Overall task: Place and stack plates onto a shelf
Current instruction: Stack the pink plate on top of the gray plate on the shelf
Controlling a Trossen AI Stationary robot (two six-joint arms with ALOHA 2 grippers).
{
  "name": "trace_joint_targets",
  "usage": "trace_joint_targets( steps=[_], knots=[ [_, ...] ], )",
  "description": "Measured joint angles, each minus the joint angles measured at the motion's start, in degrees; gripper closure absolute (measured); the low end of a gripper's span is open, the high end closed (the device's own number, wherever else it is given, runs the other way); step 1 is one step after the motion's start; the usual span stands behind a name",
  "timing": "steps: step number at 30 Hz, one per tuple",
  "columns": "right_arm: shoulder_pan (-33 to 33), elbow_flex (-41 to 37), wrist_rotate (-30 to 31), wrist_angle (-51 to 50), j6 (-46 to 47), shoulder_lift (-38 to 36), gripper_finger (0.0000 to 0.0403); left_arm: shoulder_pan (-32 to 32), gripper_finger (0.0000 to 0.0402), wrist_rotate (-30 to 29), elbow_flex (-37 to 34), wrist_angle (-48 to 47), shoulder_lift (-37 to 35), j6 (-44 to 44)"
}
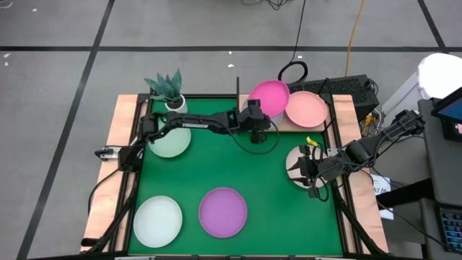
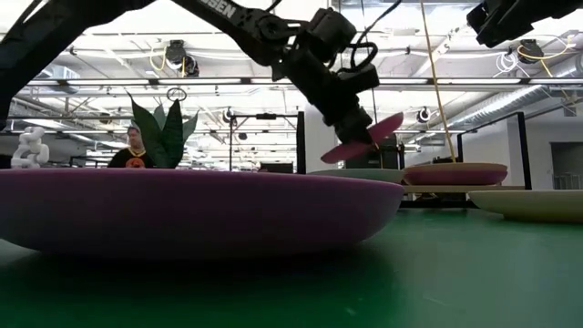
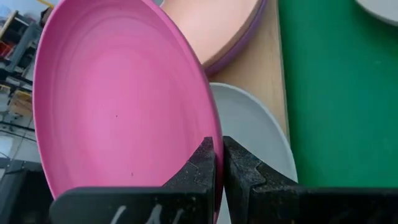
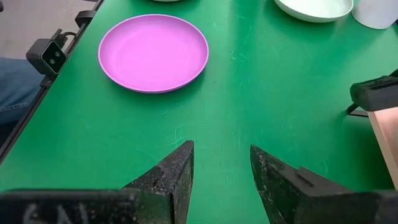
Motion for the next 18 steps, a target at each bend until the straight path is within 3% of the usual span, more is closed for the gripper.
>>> trace_joint_targets(
  steps=[13,18],
  knots=[
    [0.0,0.0,-0.1,-0.18,0.55,0.0,0.0261,-0.26,0.0389,0.67,0.0,-7.68,-0.07,-1.18],
    [0.0,0.0,-0.12,-0.18,0.55,0.0,0.0261,-0.84,0.0389,0.74,0.0,-10.08,-0.07,2.59]
  ],
)
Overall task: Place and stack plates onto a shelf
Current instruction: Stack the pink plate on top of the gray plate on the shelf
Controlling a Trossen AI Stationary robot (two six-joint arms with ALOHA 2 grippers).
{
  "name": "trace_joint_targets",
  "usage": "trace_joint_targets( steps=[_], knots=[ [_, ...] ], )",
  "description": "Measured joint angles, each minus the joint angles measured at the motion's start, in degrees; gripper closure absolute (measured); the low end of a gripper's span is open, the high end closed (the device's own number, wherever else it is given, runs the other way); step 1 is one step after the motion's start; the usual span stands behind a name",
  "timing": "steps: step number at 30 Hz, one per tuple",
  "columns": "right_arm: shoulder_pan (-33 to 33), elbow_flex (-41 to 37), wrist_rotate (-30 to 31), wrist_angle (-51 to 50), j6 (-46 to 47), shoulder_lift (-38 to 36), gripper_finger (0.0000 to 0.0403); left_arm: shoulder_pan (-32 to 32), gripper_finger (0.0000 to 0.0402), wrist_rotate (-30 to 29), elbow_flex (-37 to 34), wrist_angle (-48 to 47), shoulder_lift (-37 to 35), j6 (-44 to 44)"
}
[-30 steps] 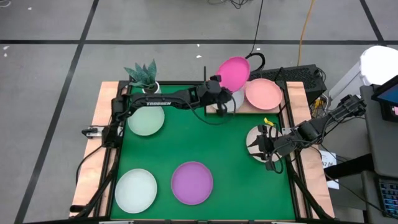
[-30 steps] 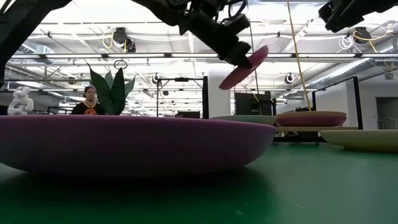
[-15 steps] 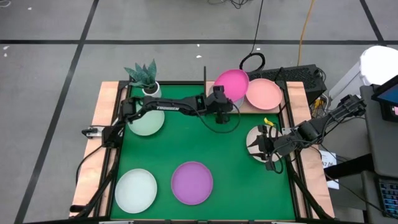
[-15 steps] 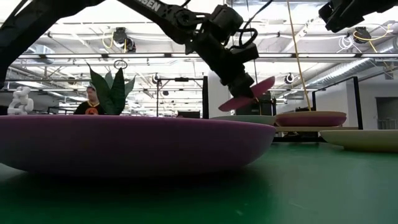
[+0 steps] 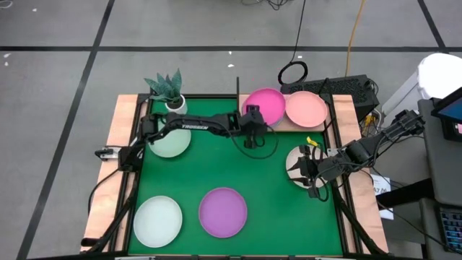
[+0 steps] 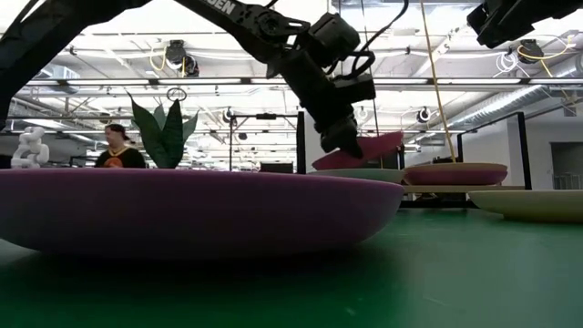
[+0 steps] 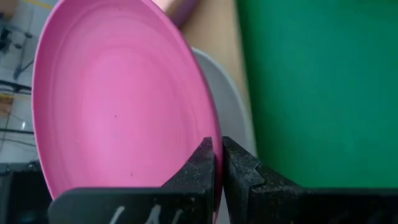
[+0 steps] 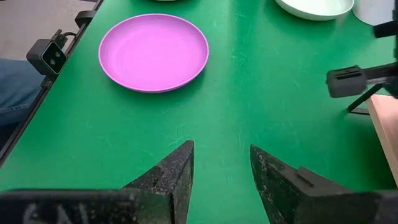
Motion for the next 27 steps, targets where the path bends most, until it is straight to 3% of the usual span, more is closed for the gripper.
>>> trace_joint_targets(
  steps=[20,27],
  knots=[
    [-0.02,0.0,-0.02,0.01,0.0,0.0,0.0261,-0.15,0.0368,0.54,-0.02,-3.11,-0.04,5.27],
    [-0.01,0.0,-0.04,-0.28,0.0,0.0,0.0261,-0.36,0.0366,-3.16,-0.02,-3.04,-0.04,4.69]
  ],
)
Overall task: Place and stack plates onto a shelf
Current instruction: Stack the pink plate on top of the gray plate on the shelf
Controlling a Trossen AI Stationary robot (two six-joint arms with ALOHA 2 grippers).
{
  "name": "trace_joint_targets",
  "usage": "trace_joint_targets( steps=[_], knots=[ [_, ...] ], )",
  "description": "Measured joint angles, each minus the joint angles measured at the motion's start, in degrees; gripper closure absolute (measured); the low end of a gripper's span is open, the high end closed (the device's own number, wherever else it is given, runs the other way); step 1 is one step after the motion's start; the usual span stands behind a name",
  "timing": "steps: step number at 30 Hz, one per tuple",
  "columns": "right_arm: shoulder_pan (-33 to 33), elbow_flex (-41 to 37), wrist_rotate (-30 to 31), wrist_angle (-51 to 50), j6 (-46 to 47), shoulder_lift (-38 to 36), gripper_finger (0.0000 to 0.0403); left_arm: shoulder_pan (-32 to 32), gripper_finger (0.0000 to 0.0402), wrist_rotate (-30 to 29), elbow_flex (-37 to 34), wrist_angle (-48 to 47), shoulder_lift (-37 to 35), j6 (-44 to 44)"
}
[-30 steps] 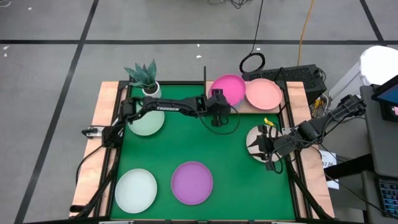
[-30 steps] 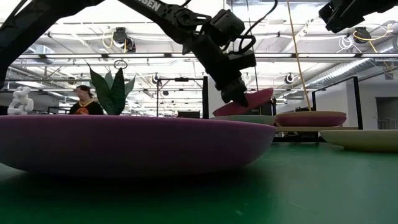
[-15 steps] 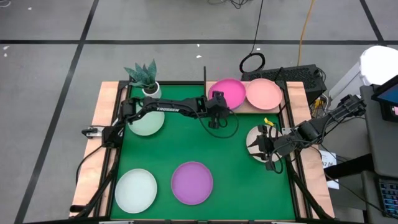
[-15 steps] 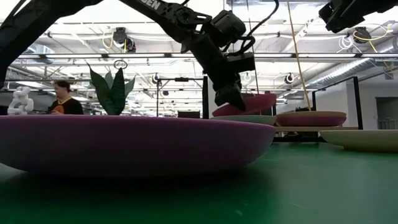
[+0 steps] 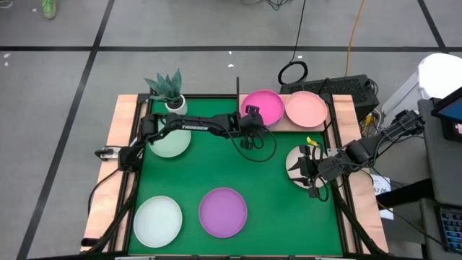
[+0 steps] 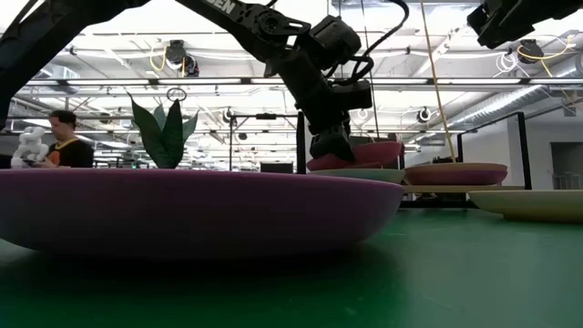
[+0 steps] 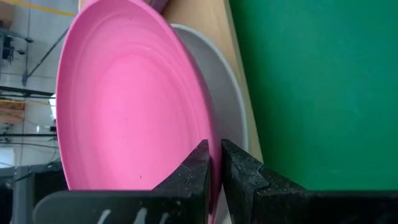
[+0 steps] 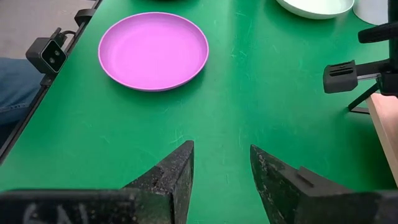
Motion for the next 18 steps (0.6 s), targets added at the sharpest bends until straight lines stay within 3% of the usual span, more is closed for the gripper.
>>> trace_joint_targets(
  steps=[18],
  knots=[
    [0.01,0.0,0.0,0.0,0.0,0.0,0.0261,0.0,0.0366,-0.4,0.0,-0.24,0.0,-1.26]
  ],
)
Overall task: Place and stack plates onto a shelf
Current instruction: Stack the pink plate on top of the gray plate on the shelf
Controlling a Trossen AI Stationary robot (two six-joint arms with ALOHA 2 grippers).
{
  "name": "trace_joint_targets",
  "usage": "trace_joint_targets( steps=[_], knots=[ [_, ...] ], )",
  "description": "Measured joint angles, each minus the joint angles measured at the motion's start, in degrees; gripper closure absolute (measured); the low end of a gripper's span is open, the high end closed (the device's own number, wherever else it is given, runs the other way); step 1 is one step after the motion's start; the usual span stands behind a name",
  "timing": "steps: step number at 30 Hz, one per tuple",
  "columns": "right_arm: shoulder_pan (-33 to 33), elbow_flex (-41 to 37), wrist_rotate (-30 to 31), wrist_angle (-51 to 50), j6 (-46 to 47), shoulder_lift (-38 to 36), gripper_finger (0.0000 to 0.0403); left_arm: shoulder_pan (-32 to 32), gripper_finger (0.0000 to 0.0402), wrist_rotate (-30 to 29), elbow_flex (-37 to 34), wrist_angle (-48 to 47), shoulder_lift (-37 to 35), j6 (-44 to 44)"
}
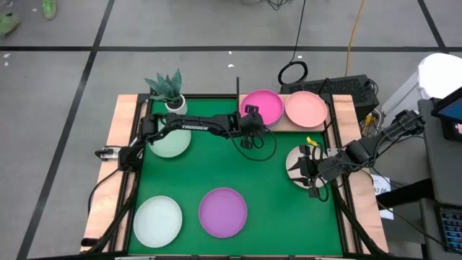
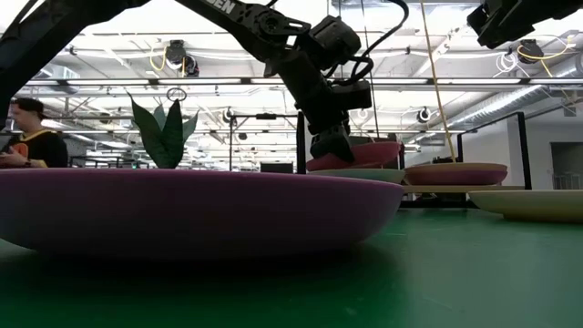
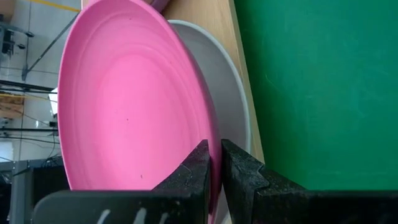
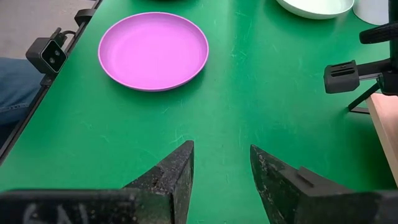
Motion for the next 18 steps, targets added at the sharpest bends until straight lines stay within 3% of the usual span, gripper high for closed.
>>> trace_joint_targets(
  steps=[5,12,18],
  knots=[
    [-0.01,0.0,0.0,0.02,0.0,0.0,0.0261,0.0,0.036,0.0,0.0,-0.07,0.0,-0.2],
    [-0.02,0.0,0.0,0.02,0.0,0.0,0.0261,0.13,0.0301,0.03,0.0,0.0,0.0,-0.47],
    [-0.02,0.0,-0.02,0.02,0.01,0.0,0.0261,0.13,0.0289,1.11,0.0,0.58,0.13,-1.14]
  ],
)
